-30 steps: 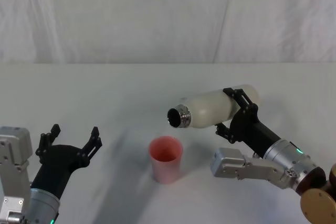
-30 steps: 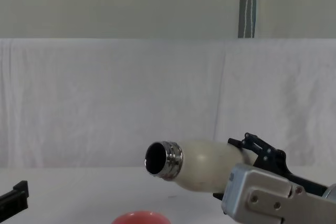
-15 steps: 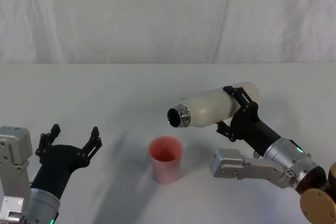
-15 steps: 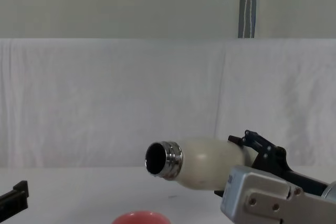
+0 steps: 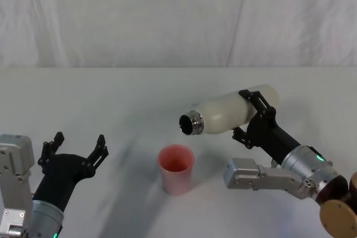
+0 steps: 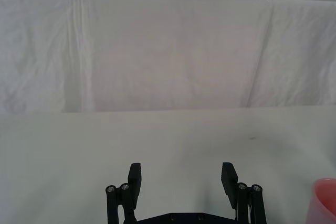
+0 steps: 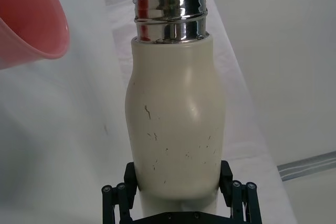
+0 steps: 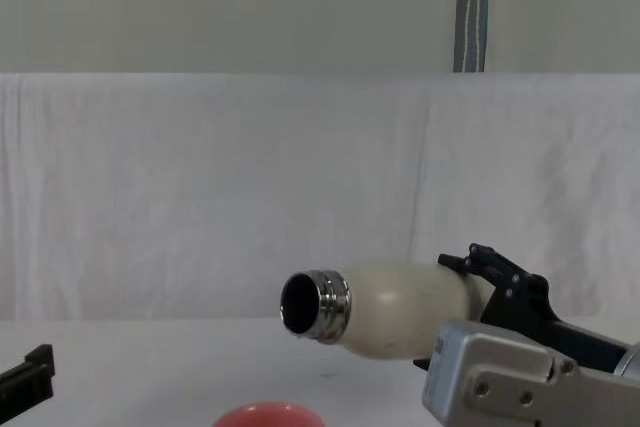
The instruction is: Grasp the thermos with one hand and pour water into the cup lid.
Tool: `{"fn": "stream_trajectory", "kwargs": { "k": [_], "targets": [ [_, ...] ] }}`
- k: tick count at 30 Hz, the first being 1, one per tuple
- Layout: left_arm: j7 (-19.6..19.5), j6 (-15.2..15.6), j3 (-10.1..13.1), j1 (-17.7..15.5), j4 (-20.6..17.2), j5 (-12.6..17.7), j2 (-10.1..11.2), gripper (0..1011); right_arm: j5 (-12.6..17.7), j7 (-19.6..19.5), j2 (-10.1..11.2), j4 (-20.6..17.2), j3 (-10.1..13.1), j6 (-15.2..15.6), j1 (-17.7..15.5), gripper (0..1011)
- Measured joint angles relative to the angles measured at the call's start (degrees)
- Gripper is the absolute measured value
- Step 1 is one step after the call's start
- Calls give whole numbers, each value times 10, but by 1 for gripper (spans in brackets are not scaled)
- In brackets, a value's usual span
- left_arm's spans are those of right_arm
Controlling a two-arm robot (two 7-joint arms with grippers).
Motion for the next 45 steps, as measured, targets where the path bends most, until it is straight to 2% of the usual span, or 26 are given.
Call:
{"fn": "stream_trajectory", "kwargs": {
  "k": [26, 45],
  "targets": [
    [0, 0, 0, 0, 0, 0, 0, 1001, -32, -19, 12, -1, -19, -1, 6, 956],
    [0, 0, 0, 0, 0, 0, 0, 1001, -49, -30, 12, 2, -28, 5, 15, 956]
  ]
}}
